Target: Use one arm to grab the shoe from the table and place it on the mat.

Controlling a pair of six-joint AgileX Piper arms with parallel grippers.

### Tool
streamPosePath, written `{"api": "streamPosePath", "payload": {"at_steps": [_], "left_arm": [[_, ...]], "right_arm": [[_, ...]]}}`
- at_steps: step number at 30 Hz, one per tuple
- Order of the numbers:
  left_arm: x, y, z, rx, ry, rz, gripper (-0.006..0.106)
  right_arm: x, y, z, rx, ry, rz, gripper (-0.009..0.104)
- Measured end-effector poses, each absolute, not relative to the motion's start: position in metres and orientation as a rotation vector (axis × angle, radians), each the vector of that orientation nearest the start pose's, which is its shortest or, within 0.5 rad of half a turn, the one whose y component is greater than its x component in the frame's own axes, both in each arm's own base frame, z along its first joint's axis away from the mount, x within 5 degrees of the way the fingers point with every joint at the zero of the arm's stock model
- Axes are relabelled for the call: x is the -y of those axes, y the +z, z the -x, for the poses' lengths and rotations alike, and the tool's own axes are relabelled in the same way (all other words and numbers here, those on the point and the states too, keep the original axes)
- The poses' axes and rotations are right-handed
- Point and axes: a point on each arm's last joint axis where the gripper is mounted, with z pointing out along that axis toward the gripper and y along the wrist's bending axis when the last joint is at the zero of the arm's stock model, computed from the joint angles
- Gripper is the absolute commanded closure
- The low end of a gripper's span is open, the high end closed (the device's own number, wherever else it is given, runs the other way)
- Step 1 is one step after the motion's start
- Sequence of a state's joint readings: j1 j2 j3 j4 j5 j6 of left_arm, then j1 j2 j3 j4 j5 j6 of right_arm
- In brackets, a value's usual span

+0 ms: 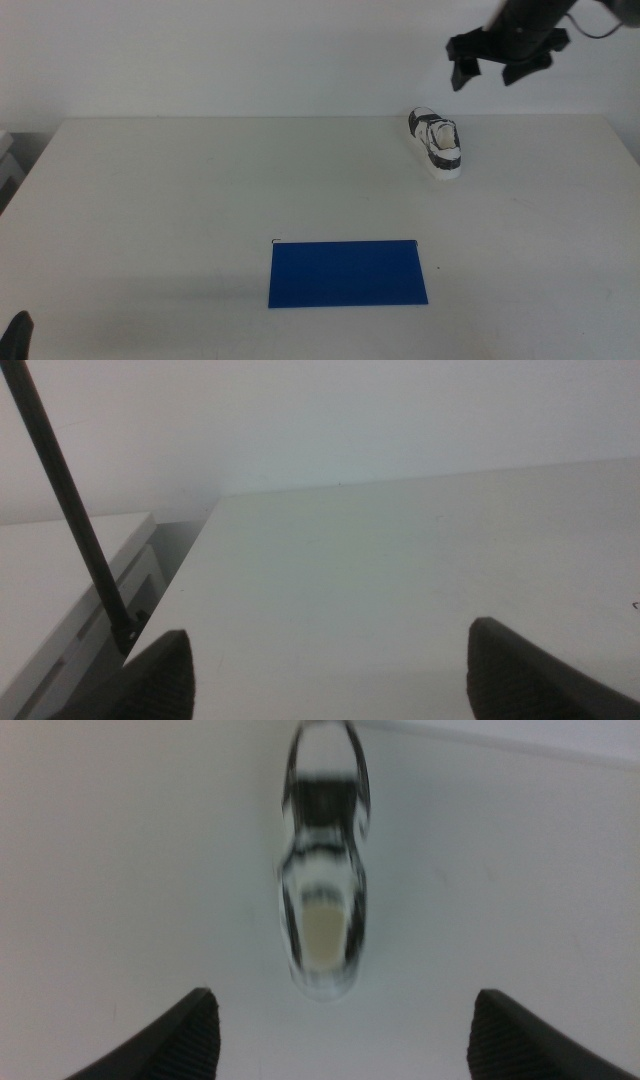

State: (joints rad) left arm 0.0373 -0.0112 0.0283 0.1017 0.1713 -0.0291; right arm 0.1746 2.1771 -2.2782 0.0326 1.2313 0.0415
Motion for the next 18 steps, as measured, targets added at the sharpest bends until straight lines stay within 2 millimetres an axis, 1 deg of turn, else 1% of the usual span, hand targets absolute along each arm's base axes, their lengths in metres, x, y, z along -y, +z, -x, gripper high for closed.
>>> {"api": "streamPosePath", "payload": {"at_steps": [4, 8, 14, 18], "left_arm": [[-0.004, 0.189, -0.056, -1.672, 0.096, -0.015, 0.007], [-0.004, 0.189, -0.056, -1.672, 0.096, -0.015, 0.007], [-0.004, 0.189, -0.056, -1.672, 0.096, -0.015, 0.007], [-0.004, 0.189, -0.056, -1.672, 0.096, -0.015, 0.007]], "right_arm": [[-0.092, 0.305, -0.496, -2.586, 0.128, 0.193, 0.032], [-0.101, 0.275, -0.515, -2.586, 0.135, 0.242, 0.032], [-0.112, 0.229, -0.531, -2.600, 0.131, 0.290, 0.025], [-0.115, 0.211, -0.535, -2.613, 0.113, 0.302, 0.021]]}}
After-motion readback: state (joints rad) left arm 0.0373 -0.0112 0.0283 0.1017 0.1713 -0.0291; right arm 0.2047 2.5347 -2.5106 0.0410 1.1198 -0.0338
